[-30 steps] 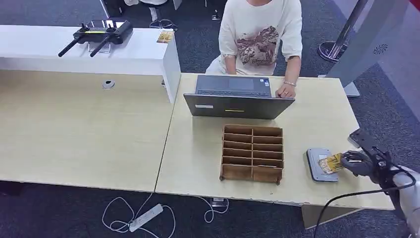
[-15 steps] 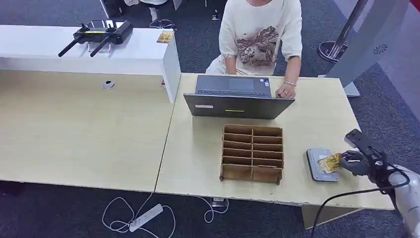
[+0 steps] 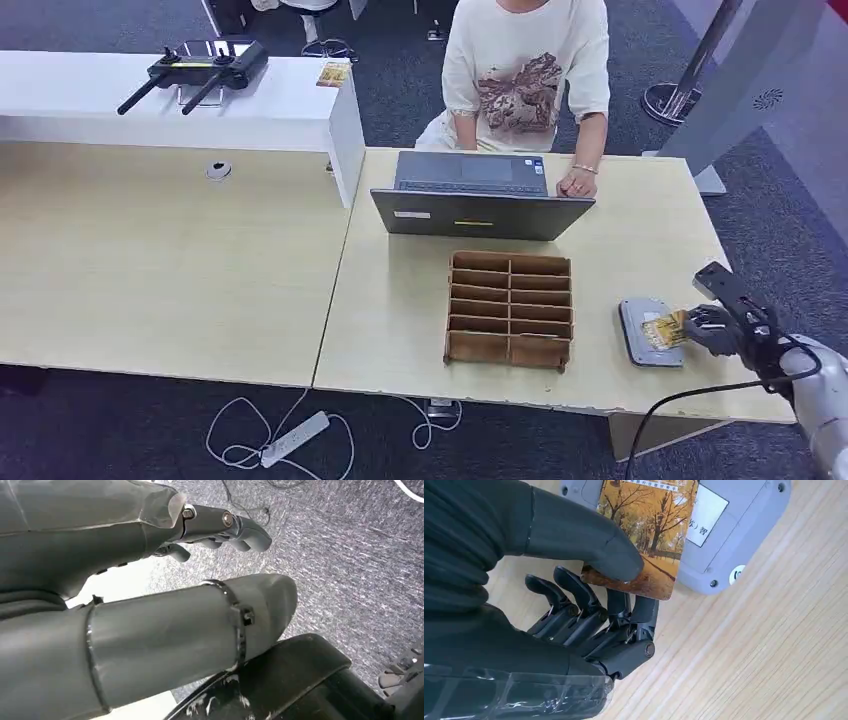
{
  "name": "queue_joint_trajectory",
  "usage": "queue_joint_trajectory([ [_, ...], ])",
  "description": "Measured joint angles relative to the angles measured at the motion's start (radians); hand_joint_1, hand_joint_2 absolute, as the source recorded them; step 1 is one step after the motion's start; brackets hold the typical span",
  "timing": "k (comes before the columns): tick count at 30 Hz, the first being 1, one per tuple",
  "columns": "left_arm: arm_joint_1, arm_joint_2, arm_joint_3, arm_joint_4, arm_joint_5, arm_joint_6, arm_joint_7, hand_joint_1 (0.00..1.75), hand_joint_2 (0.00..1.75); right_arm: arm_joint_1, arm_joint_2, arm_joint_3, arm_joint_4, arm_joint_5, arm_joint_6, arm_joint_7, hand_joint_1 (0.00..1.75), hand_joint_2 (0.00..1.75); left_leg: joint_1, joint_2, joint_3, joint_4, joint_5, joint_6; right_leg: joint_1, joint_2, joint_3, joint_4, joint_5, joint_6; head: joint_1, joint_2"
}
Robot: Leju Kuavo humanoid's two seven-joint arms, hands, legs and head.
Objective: Pass the card to the sensor for recognition and then transmit it.
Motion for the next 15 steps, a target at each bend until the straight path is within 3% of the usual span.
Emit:
queue_joint_trajectory([
  [7,0.000,0.000,0.000,0.000,0.000,0.000,0.000,0.00,0.00,0.000,0.004,0.000,-0.001,-0.019,0.006,-0.019,1.75,1.75,0.000,0.000,0.000,0.000,0.000,0.000,0.000,0.000,0.000,0.000,0.000,0.000,0.000,0.000],
  [15,0.000,0.000,0.000,0.000,-0.001,0.002,-0.008,0.00,0.00,0.001,0.004,-0.021,-0.003,-0.075,0.064,-0.079,1.75,1.75,0.000,0.000,0.000,0.000,0.000,0.000,0.000,0.000,0.000,0.000,0.000,0.000,0.000,0.000],
])
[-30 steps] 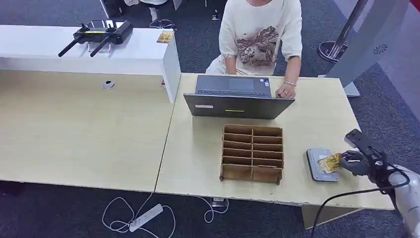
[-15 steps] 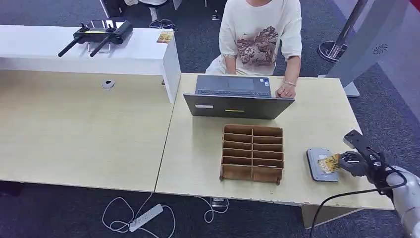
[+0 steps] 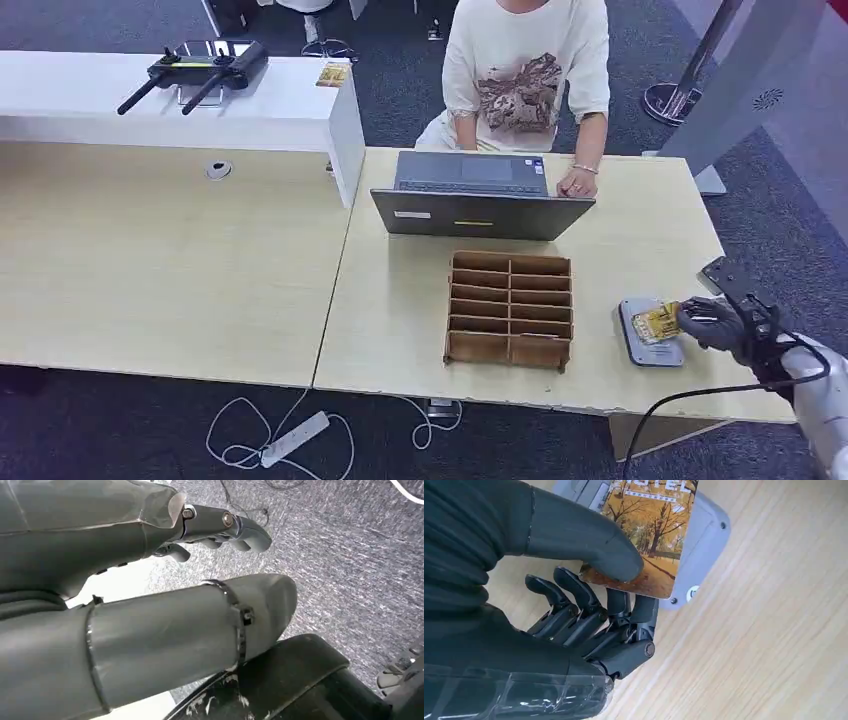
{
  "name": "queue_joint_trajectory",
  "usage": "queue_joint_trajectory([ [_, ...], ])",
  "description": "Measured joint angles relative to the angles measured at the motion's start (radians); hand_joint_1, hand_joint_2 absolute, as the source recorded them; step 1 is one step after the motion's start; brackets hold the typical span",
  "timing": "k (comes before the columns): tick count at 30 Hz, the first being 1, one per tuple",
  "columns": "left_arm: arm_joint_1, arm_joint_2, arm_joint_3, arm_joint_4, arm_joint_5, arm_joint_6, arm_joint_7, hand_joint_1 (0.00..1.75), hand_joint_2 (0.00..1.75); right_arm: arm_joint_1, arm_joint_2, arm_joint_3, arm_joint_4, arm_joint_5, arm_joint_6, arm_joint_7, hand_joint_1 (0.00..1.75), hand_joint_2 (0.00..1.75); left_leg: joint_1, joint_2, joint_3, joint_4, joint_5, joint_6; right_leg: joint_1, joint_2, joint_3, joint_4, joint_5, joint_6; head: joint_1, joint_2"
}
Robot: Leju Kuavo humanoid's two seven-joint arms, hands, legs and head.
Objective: Pass the card to the sensor for recognition and then transmit it.
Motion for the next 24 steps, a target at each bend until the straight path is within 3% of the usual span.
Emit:
queue_joint_trajectory([
  [10,0.001,0.002,0.000,0.000,0.007,0.005,-0.010,0.00,0.00,-0.004,0.000,-0.034,-0.026,-0.038,0.060,-0.044,1.75,1.75,0.000,0.000,0.000,0.000,0.000,0.000,0.000,0.000,0.000,0.000,0.000,0.000,0.000,0.000],
  [16,0.001,0.003,0.000,0.000,0.010,0.005,-0.019,0.00,0.00,-0.008,0.000,-0.045,-0.050,-0.083,0.127,-0.155,1.75,1.75,0.000,0.000,0.000,0.000,0.000,0.000,0.000,0.000,0.000,0.000,0.000,0.000,0.000,0.000],
  [24,0.001,0.004,0.000,0.000,0.015,0.007,-0.021,0.00,0.00,-0.032,0.004,-0.045,-0.088,-0.081,0.129,-0.206,1.75,1.75,0.000,0.000,0.000,0.000,0.000,0.000,0.000,0.000,0.000,0.000,0.000,0.000,0.000,0.000],
])
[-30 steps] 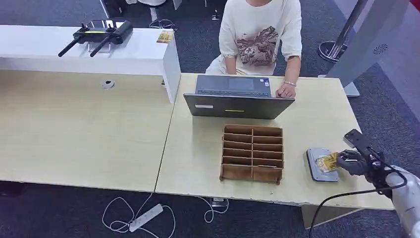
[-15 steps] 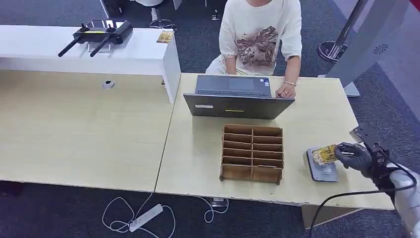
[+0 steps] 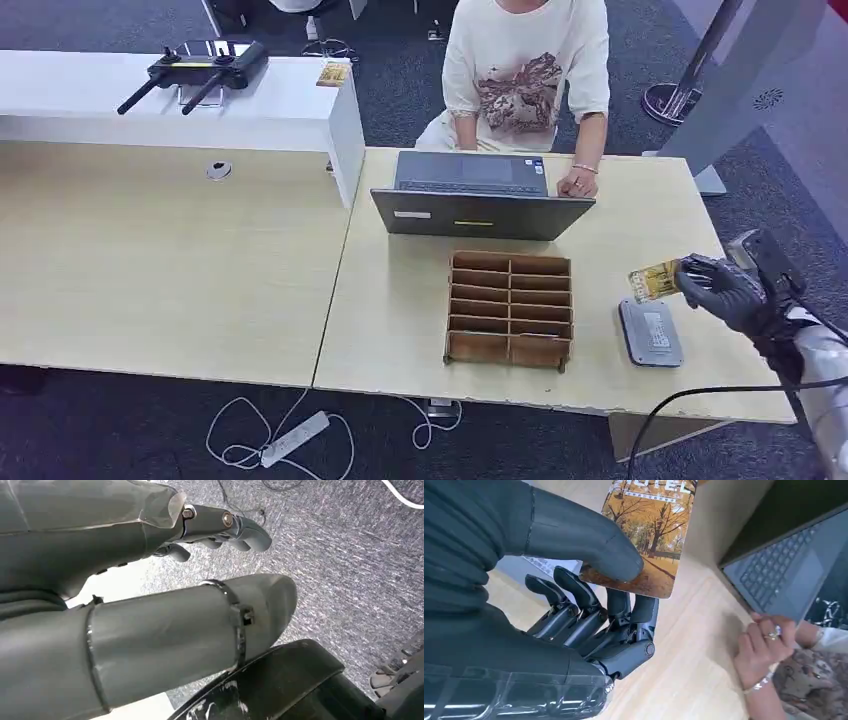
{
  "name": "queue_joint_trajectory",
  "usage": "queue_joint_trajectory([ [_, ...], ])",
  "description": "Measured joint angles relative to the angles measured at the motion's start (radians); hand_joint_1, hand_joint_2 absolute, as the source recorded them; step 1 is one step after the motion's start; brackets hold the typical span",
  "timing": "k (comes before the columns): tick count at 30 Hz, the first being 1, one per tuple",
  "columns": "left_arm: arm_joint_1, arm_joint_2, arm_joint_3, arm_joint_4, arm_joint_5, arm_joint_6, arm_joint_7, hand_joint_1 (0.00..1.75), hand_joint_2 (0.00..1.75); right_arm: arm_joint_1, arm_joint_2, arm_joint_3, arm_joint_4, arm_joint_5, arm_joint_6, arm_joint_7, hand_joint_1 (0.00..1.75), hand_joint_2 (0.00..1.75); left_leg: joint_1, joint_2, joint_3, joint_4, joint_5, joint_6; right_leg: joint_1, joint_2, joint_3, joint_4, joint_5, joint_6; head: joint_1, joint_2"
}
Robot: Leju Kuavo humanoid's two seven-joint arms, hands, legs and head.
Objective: Pass the card to the sensor for recognition and then transmit it.
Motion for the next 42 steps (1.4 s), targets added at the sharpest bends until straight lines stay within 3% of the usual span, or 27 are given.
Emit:
queue_joint_trajectory([
  [8,0.001,0.000,0.000,0.000,0.013,0.006,0.000,0.00,0.00,-0.033,0.038,0.001,-0.058,0.013,-0.146,-0.044,1.75,1.75,0.000,0.000,0.000,0.000,0.000,0.000,0.000,0.000,0.000,0.000,0.000,0.000,0.000,0.000],
  [30,0.003,0.000,0.000,0.000,-0.006,0.006,-0.004,0.00,0.00,-0.073,0.087,-0.029,-0.262,-0.001,-0.314,-0.113,1.75,1.75,0.000,0.000,0.000,0.000,0.000,0.000,0.000,0.000,0.000,0.001,0.000,0.000,0.000,0.000],
  [37,0.003,-0.002,0.000,0.000,-0.005,0.006,-0.003,0.00,0.00,-0.152,0.115,-0.012,-0.278,0.153,-0.490,-0.116,1.75,1.75,0.000,0.000,0.000,0.000,0.000,0.000,0.000,0.000,0.000,0.001,0.000,0.000,0.000,0.000],
  [42,0.003,-0.004,0.000,0.000,-0.004,0.002,-0.003,0.00,0.00,-0.214,0.134,0.069,-0.275,0.383,-0.672,-0.032,1.75,1.75,0.000,0.000,0.000,0.000,0.001,0.000,0.000,0.000,0.000,0.001,0.000,0.000,0.000,0.000],
])
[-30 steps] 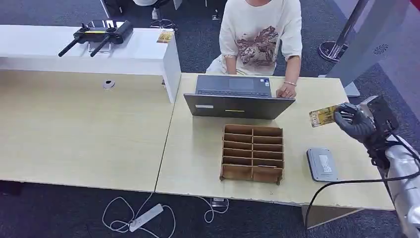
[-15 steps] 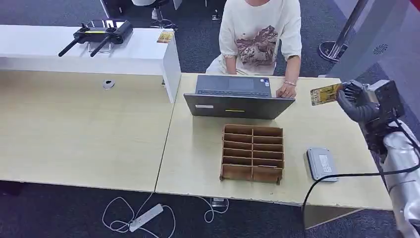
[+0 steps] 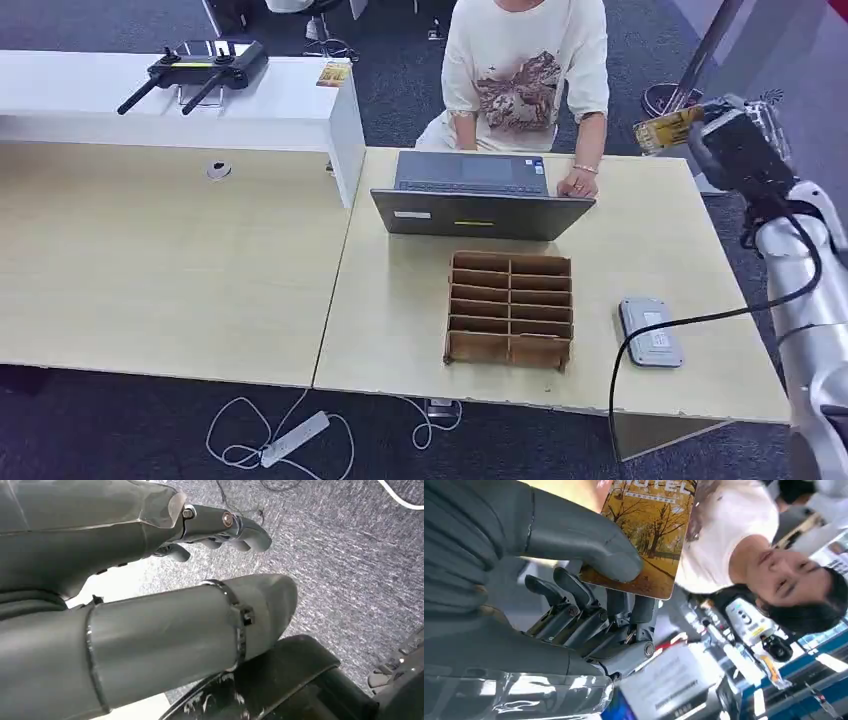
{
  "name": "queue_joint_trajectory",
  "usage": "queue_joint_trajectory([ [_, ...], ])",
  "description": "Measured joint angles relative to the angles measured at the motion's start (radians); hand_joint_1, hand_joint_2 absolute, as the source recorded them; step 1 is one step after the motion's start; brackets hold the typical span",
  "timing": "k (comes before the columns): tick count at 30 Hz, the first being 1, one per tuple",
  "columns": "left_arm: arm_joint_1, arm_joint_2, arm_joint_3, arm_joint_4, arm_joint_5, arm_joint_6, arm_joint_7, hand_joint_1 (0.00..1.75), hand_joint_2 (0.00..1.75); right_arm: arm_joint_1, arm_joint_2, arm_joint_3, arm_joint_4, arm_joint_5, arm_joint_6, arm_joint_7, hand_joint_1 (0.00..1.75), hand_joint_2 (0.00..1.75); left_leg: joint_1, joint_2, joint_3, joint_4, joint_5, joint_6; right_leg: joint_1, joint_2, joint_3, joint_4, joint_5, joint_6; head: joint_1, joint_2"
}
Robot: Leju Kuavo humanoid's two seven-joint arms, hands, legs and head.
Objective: Pass the card to the sensor for recognition and then transmit it.
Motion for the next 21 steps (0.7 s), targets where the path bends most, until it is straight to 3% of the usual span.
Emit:
queue_joint_trajectory([
  [2,-0.001,0.000,0.000,0.000,0.000,-0.002,0.000,0.00,0.00,-0.030,0.008,0.035,0.004,0.082,-0.048,0.037,1.75,1.75,0.000,0.000,0.000,0.000,0.000,0.000,0.000,0.000,0.000,0.000,0.000,0.000,0.000,0.000],
  [4,-0.001,-0.001,0.000,0.000,0.000,-0.006,0.003,0.00,0.00,-0.068,0.019,0.100,0.013,0.254,-0.125,0.109,1.75,1.75,0.000,0.000,0.000,0.000,0.000,0.000,0.000,0.000,0.000,0.000,0.000,0.000,0.001,0.000],
  [7,-0.001,-0.002,0.000,0.000,0.005,-0.011,0.003,0.00,0.00,-0.112,0.048,0.167,0.030,0.382,-0.166,0.173,1.75,1.75,0.000,0.000,0.000,0.000,0.000,0.000,0.000,0.000,0.000,0.000,0.000,0.000,0.000,0.000],
  [15,-0.001,-0.004,0.000,0.000,0.011,-0.016,0.004,0.00,0.00,-0.199,0.134,0.264,0.090,0.577,-0.186,0.272,1.75,1.75,0.000,0.000,0.001,0.000,0.000,0.000,0.000,0.001,0.000,0.001,0.000,0.000,0.000,0.000],
  [21,-0.002,-0.004,0.000,0.000,0.010,-0.023,0.006,0.00,0.00,-0.263,0.197,0.300,0.152,0.656,-0.140,0.316,1.75,1.75,0.000,0.000,0.001,0.000,0.000,0.000,0.000,0.000,0.000,0.001,0.000,0.000,0.000,0.000],
])
